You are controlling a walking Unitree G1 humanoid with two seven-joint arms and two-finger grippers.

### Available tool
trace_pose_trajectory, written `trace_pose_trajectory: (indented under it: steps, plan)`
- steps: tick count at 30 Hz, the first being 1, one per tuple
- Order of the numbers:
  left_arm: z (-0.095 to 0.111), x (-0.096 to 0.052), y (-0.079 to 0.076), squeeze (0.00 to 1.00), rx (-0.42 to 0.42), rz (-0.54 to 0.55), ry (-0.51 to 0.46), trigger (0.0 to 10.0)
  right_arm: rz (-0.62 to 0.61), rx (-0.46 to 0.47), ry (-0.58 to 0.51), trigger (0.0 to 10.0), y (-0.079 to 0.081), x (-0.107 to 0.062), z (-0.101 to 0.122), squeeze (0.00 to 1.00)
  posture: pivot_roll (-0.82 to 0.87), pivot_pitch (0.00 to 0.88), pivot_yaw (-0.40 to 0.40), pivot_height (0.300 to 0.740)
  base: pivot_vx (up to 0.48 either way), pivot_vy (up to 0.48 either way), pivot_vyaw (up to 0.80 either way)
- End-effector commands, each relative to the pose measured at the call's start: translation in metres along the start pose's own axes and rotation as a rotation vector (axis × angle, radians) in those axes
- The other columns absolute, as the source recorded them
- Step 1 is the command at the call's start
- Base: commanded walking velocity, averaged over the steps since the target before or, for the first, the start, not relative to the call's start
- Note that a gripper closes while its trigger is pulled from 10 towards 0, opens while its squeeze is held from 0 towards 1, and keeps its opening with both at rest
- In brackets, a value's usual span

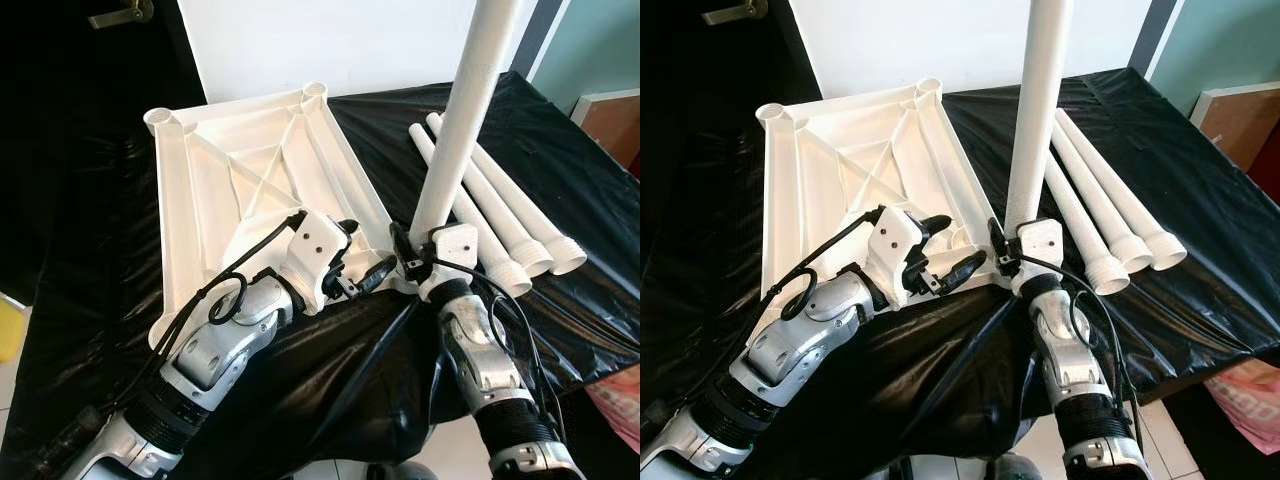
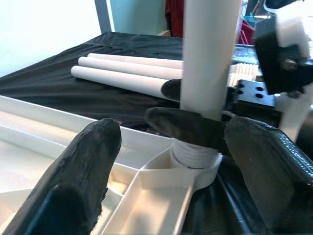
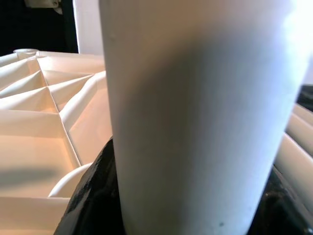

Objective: Building children table

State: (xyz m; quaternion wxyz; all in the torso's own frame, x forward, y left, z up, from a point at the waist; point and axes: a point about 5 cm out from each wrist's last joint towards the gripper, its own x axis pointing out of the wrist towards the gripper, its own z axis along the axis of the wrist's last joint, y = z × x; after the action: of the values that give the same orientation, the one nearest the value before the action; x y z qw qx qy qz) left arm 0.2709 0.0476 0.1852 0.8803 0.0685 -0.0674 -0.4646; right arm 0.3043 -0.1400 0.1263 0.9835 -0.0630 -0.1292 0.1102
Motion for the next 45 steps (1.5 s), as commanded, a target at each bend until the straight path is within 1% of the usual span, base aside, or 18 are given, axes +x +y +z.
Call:
trace_pose_trajectory:
  steps: [1,6,7,10,12,13,14,17,18,22,30,32,33,36,39,45]
  plan:
    - [0.002,-0.001,-0.015,0.0,0.008,-0.239,-0.01,10.0,-0.007,-0.008,0.147,10.0,-0.001,-0.02,-0.03,0.0,-0.01,0.113,0.015,0.74,0.0,0.0,0.0]
    - [0.002,-0.001,-0.015,0.0,0.007,-0.24,-0.01,10.0,-0.002,-0.009,0.151,10.0,0.0,-0.024,-0.034,0.0,-0.02,0.112,0.017,0.74,0.0,0.0,0.0]
    - [0.002,-0.001,-0.015,0.0,0.007,-0.242,-0.009,10.0,-0.006,0.023,0.144,10.0,0.001,-0.026,-0.036,0.0,-0.02,0.111,0.021,0.74,0.0,0.0,0.0]
    - [0.002,-0.002,-0.015,0.0,0.007,-0.243,-0.009,10.0,-0.016,0.045,0.147,10.0,0.001,-0.028,-0.039,0.0,-0.02,0.11,0.022,0.74,0.0,0.0,0.0]
    - [0.002,-0.001,-0.015,0.0,0.01,-0.248,-0.008,10.0,-0.042,0.108,0.166,10.0,0.0,-0.027,-0.043,0.0,-0.02,0.107,0.023,0.74,0.0,0.0,0.0]
    - [0.002,-0.001,-0.015,0.0,0.01,-0.248,-0.008,10.0,-0.042,0.108,0.166,10.0,0.0,-0.027,-0.043,0.0,-0.02,0.107,0.023,0.74,0.0,0.0,0.0]
    - [0.002,-0.001,-0.015,0.0,0.01,-0.25,-0.008,10.0,-0.059,0.144,0.172,10.0,-0.001,-0.026,-0.043,0.0,-0.02,0.106,0.023,0.74,0.0,0.0,0.0]
    - [0.002,-0.001,-0.015,0.0,0.01,-0.25,-0.008,10.0,-0.059,0.144,0.172,10.0,-0.001,-0.026,-0.043,0.0,-0.02,0.106,0.023,0.74,0.0,0.0,0.0]
    - [0.002,-0.001,-0.016,0.0,0.011,-0.251,-0.007,10.0,-0.073,0.173,0.184,10.0,-0.001,-0.025,-0.044,0.0,-0.01,0.104,0.023,0.74,0.0,0.0,0.0]
    - [0.002,-0.002,-0.016,0.0,0.011,-0.253,-0.007,10.0,-0.083,0.187,0.192,10.0,-0.001,-0.024,-0.044,0.0,-0.01,0.103,0.021,0.74,0.0,0.0,0.0]
    - [0.002,-0.003,-0.018,0.0,0.005,-0.256,-0.004,10.0,-0.087,0.182,0.249,10.0,-0.002,-0.02,-0.048,0.0,-0.01,0.108,0.018,0.74,0.0,0.0,0.0]
    - [0.002,-0.003,-0.018,0.0,0.004,-0.256,-0.004,10.0,-0.077,0.161,0.268,10.0,-0.001,-0.018,-0.048,0.0,-0.01,0.11,0.019,0.74,0.0,0.0,0.0]
    - [0.002,-0.003,-0.018,0.0,0.004,-0.256,-0.004,10.0,-0.077,0.161,0.268,10.0,-0.001,-0.018,-0.048,0.0,-0.01,0.11,0.019,0.74,0.0,0.0,0.0]
    - [0.002,-0.003,-0.018,0.0,0.002,-0.254,-0.004,10.0,-0.022,0.079,0.246,10.0,0.001,-0.016,-0.043,0.0,-0.01,0.111,0.018,0.74,0.0,0.0,0.0]
    - [0.002,-0.003,-0.018,0.0,0.001,-0.254,-0.003,10.0,-0.001,0.051,0.229,10.0,0.003,-0.017,-0.042,0.0,-0.01,0.112,0.017,0.74,0.0,0.0,0.0]
    - [0.002,-0.003,-0.018,0.0,-0.001,-0.253,-0.003,10.0,0.024,0.046,0.212,10.0,0.005,-0.017,-0.04,0.0,-0.01,0.113,0.017,0.74,0.0,0.0,0.0]
